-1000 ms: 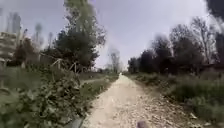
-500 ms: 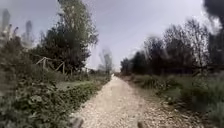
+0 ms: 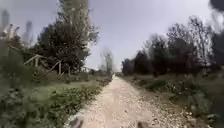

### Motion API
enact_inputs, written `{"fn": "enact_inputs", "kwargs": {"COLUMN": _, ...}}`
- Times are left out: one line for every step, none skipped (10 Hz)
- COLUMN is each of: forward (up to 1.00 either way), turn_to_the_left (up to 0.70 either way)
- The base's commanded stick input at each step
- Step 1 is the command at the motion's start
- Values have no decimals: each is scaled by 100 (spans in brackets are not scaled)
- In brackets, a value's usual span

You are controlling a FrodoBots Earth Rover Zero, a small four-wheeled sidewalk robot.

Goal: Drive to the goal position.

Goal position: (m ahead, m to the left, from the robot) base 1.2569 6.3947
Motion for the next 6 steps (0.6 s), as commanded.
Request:
{"fn": "enact_inputs", "kwargs": {"forward": 100, "turn_to_the_left": 0}}
{"fn": "enact_inputs", "kwargs": {"forward": 100, "turn_to_the_left": 0}}
{"fn": "enact_inputs", "kwargs": {"forward": 100, "turn_to_the_left": -4}}
{"fn": "enact_inputs", "kwargs": {"forward": 74, "turn_to_the_left": -30}}
{"fn": "enact_inputs", "kwargs": {"forward": 15, "turn_to_the_left": -79}}
{"fn": "enact_inputs", "kwargs": {"forward": 0, "turn_to_the_left": -100}}
